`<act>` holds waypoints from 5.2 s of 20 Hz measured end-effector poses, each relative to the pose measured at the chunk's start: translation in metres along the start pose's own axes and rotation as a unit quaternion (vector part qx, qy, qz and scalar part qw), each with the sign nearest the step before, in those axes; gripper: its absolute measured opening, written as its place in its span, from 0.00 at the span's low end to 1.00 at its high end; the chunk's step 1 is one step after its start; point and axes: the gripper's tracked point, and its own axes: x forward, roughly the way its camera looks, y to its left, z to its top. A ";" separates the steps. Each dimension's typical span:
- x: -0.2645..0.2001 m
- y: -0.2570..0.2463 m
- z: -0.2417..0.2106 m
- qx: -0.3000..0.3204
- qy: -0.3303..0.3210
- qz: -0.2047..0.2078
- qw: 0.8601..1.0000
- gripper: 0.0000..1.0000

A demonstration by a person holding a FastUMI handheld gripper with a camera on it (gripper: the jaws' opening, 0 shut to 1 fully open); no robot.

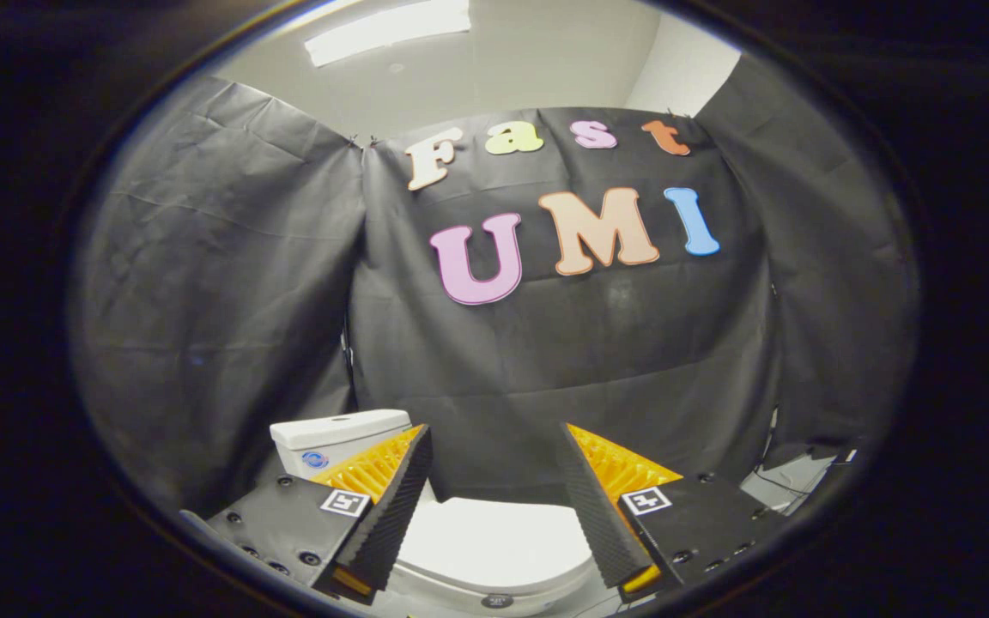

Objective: Open the toilet lid.

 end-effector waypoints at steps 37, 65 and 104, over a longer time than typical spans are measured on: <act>0.015 0.004 -0.172 0.425 0.010 -0.139 0.895 0.84; -0.043 0.014 -0.382 0.545 0.255 -0.287 0.745 0.61; -0.021 0.017 -0.375 0.500 0.239 -0.237 0.798 0.10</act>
